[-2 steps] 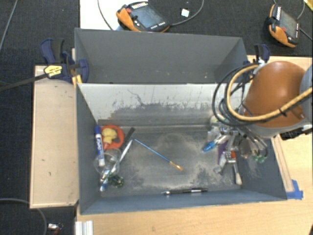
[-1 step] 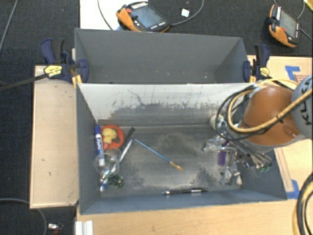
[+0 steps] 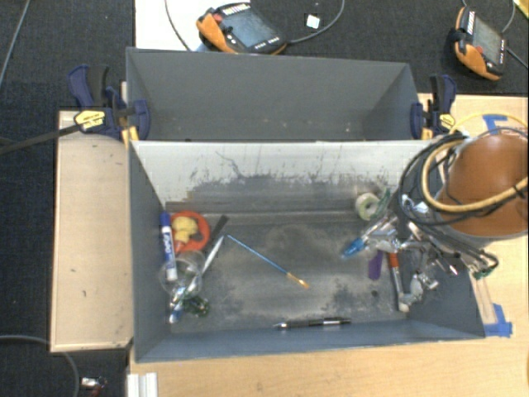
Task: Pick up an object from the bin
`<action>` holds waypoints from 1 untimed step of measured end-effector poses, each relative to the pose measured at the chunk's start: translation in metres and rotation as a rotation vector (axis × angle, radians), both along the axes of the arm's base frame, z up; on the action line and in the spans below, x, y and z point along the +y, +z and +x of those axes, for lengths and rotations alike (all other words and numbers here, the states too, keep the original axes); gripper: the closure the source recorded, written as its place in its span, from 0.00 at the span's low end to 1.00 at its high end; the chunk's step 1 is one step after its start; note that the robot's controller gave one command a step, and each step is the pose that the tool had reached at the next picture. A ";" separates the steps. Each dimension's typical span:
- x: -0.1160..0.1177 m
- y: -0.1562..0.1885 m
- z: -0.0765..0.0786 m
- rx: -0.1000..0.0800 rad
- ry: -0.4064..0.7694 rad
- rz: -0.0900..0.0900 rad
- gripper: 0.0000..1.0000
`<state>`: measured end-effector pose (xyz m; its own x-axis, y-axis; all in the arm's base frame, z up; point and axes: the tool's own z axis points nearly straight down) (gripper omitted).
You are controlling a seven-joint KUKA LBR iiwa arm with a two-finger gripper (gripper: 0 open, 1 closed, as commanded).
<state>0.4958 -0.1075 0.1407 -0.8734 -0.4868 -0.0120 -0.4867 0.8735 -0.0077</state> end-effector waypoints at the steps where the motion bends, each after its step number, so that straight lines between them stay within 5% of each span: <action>1: -0.038 -0.041 0.019 0.010 0.265 0.000 0.00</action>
Offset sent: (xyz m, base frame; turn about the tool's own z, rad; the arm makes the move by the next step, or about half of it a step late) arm 0.0678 -0.0433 -0.0707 -0.3887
